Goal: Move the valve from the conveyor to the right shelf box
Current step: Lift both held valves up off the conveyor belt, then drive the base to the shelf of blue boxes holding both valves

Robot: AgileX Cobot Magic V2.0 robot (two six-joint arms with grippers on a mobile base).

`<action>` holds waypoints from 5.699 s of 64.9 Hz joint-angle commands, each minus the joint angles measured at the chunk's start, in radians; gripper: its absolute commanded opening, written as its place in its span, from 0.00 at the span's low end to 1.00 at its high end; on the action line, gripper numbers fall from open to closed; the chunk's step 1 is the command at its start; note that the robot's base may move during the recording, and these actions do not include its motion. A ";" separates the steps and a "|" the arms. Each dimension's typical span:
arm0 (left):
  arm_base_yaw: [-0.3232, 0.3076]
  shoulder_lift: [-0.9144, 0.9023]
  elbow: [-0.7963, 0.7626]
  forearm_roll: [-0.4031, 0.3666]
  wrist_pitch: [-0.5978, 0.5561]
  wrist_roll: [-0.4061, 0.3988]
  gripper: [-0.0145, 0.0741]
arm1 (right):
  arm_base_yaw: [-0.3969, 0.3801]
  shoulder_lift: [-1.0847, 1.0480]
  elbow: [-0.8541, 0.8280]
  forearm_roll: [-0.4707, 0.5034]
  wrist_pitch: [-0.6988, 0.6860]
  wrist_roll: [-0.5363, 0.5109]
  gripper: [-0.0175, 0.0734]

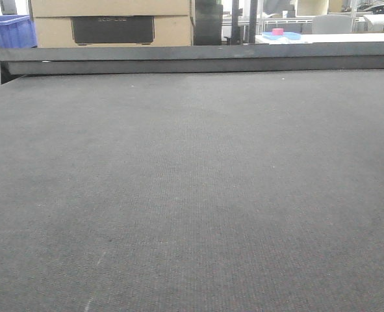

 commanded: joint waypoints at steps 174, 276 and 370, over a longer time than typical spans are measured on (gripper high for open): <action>0.000 -0.023 -0.004 -0.002 -0.070 0.000 0.04 | -0.004 -0.011 -0.009 -0.005 -0.066 -0.003 0.01; 0.000 -0.023 -0.004 -0.002 -0.070 0.000 0.04 | -0.004 -0.011 -0.009 -0.005 -0.066 -0.003 0.01; 0.000 -0.021 -0.004 -0.002 -0.070 0.000 0.04 | -0.004 -0.014 -0.009 -0.005 -0.067 -0.003 0.01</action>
